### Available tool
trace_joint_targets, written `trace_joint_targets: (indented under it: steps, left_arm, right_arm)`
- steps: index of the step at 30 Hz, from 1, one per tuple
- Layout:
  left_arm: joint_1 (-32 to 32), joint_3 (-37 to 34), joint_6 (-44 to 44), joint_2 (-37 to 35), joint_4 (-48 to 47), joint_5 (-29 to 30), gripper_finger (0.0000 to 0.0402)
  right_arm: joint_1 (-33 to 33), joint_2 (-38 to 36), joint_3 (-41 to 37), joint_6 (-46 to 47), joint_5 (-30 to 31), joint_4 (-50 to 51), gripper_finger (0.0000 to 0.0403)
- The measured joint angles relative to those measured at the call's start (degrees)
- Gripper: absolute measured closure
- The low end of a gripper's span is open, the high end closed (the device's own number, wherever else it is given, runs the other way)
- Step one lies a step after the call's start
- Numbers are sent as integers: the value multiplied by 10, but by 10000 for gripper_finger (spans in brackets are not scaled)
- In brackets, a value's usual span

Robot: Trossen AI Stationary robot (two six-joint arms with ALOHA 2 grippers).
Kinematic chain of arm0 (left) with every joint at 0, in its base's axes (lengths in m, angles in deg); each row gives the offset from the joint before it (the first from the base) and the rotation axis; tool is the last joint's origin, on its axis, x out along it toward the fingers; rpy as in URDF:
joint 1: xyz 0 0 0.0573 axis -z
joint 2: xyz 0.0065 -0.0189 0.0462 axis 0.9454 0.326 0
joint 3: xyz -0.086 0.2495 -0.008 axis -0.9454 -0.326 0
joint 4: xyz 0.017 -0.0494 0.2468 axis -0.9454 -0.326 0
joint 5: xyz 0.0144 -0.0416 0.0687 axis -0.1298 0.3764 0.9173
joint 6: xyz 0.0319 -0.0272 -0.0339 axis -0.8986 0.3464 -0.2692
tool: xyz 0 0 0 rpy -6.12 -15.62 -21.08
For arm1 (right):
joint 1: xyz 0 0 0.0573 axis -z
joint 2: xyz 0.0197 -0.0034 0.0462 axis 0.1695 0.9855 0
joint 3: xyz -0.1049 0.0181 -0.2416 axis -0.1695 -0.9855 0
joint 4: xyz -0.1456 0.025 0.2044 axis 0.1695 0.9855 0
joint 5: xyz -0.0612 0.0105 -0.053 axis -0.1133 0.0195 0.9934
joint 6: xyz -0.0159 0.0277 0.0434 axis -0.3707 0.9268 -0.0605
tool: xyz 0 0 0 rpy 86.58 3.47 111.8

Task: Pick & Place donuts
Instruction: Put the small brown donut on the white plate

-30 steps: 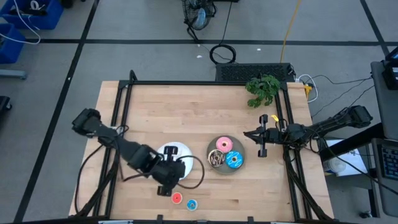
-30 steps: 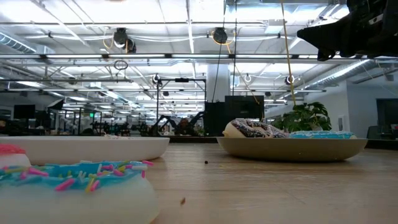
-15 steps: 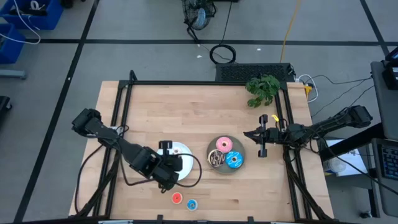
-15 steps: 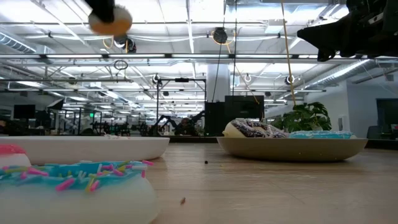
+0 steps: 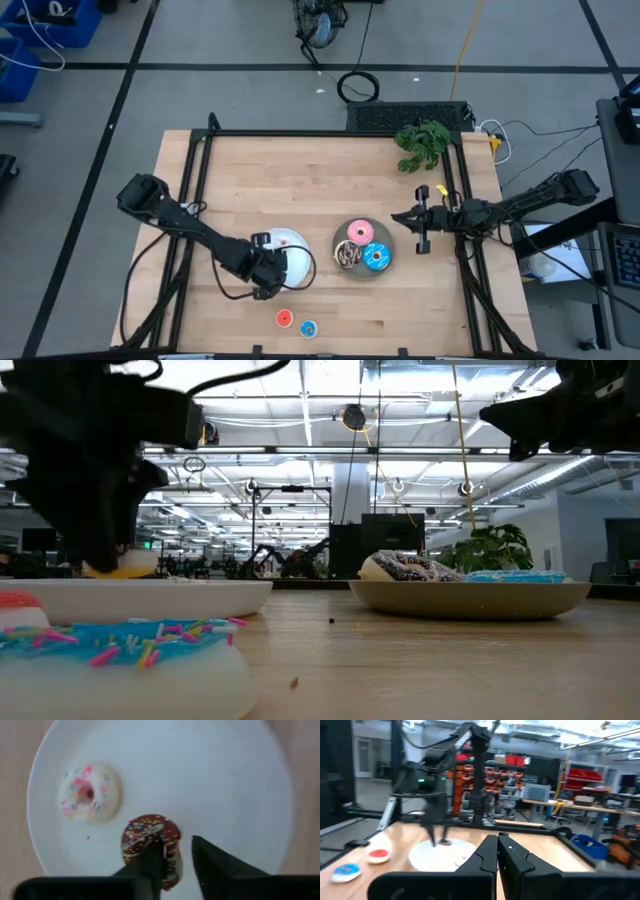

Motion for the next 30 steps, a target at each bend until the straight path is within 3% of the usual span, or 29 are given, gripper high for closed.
trace_joint_targets:
  steps: [6,11,21,30]
  left_arm:
    - [-9,-12,13,0,1,16,193]
    - [-16,-11,7,0,12,16,151]
    - [-9,-11,20,0,8,16,165]
    - [30,-11,25,-1,9,43,191]
  right_arm:
    - [0,35,14,3,-22,-10,403]
    - [-1,140,70,14,-86,-15,403]
    - [-4,482,253,40,-102,-97,403]
    - [24,692,401,73,-101,-115,403]
